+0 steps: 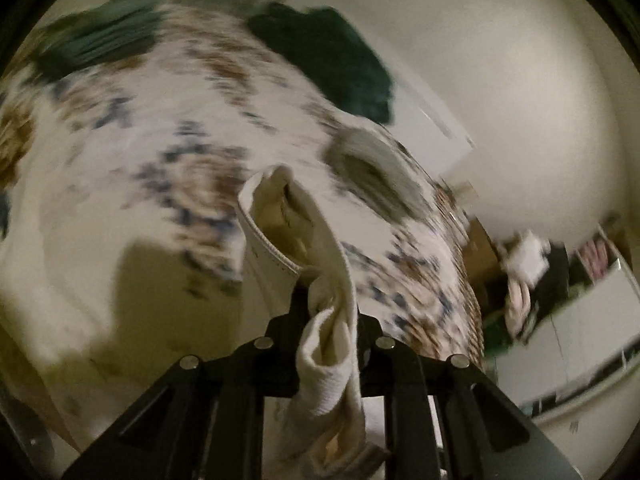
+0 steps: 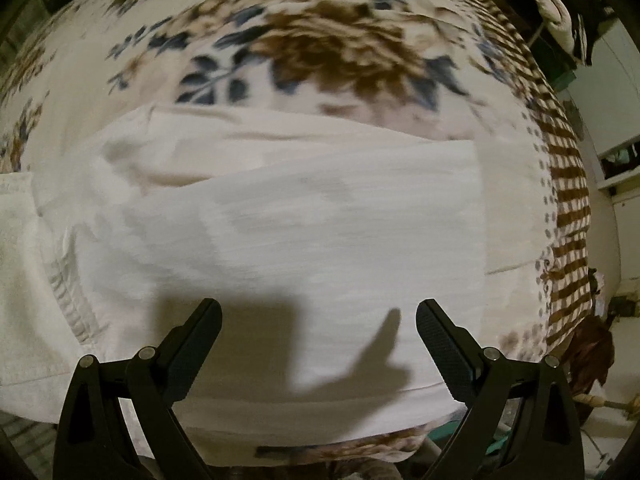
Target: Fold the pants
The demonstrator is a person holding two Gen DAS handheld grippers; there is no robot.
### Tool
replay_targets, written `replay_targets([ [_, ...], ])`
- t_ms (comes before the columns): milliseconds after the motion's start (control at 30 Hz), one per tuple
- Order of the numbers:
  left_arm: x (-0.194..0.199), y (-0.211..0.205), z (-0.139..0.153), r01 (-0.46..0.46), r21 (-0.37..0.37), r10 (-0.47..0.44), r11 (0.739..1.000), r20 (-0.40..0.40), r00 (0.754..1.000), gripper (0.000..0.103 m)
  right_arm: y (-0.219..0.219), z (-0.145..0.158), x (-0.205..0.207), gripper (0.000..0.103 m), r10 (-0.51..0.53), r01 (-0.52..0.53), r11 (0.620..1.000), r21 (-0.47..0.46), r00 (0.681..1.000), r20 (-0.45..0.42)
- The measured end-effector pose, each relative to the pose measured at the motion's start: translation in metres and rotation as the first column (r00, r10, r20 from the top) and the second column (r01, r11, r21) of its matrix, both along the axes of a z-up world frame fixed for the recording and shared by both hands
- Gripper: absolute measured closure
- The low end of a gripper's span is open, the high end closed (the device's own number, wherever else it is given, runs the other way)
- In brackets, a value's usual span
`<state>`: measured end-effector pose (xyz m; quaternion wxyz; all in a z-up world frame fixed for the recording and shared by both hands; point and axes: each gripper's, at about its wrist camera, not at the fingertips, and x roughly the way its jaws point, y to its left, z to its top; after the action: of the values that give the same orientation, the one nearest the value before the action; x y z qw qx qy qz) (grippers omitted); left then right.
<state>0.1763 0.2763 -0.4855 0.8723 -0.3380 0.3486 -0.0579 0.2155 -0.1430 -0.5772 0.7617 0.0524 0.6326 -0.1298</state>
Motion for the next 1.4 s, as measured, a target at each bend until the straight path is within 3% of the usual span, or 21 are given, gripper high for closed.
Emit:
replay_targets([
  [100, 0.002, -0.058, 0.018, 0.099, 0.052, -0.100, 0.994, 0.001, 0.995, 0.089, -0.029, 0.004, -0.008, 0.004, -0.023, 0.022, 1.000, 0.014, 1.000, 0.015],
  [267, 0.000, -0.147, 0.011, 0.239, 0.119, -0.235, 0.964, -0.048, 0.971, 0.089, -0.080, 0.004, -0.030, 0.004, -0.070, 0.069, 0.997, 0.027, 0.997, 0.013],
  [433, 0.006, -0.226, -0.038, 0.361, 0.206, -0.331, 0.910, -0.168, 0.929, 0.089, -0.133, -0.005, -0.049, 0.004, -0.110, 0.110, 0.993, 0.032, 0.994, -0.002],
  [567, 0.016, -0.256, -0.069, 0.406, 0.236, -0.322, 0.883, -0.325, 0.889, 0.082, -0.164, -0.011, -0.055, 0.004, -0.119, 0.118, 0.989, 0.083, 0.993, 0.001],
  [633, 0.017, -0.261, -0.067, 0.412, 0.202, -0.324, 0.889, -0.361, 0.875, 0.073, -0.173, -0.010, -0.056, 0.004, -0.110, 0.108, 0.989, 0.106, 0.994, 0.018],
  [767, 0.014, -0.261, -0.045, 0.404, 0.233, -0.294, 0.885, -0.394, 0.871, 0.051, -0.184, -0.001, -0.054, 0.004, -0.091, 0.080, 0.977, 0.196, 0.995, 0.047],
  [833, 0.013, -0.253, -0.038, 0.369, 0.242, -0.252, 0.897, -0.405, 0.879, 0.037, -0.184, 0.009, -0.051, 0.004, -0.075, 0.053, 0.962, 0.267, 0.994, 0.073],
  [900, 0.014, -0.245, -0.033, 0.342, 0.292, -0.204, 0.893, -0.416, 0.886, 0.030, -0.181, 0.017, -0.046, 0.004, -0.051, 0.018, 0.949, 0.315, 0.994, 0.097],
  [1100, 0.016, -0.194, -0.033, 0.243, 0.413, -0.025, 0.878, -0.468, 0.883, 0.029, -0.135, 0.025, -0.017, 0.004, 0.048, -0.103, 0.882, 0.460, 0.990, 0.130],
  [1233, 0.019, -0.162, -0.053, 0.217, 0.479, 0.077, 0.851, -0.521, 0.850, 0.029, -0.104, 0.007, 0.007, 0.004, 0.081, -0.142, 0.825, 0.547, 0.988, 0.134],
  [1333, 0.019, -0.145, -0.068, 0.207, 0.502, 0.120, 0.840, -0.544, 0.830, 0.028, -0.093, -0.010, 0.025, 0.004, 0.055, -0.128, 0.762, 0.634, 0.989, 0.134],
  [1400, 0.018, -0.138, -0.071, 0.206, 0.511, 0.139, 0.835, -0.556, 0.819, 0.028, -0.083, -0.020, 0.032, 0.007, 0.051, -0.120, 0.742, 0.659, 0.991, 0.123],
])
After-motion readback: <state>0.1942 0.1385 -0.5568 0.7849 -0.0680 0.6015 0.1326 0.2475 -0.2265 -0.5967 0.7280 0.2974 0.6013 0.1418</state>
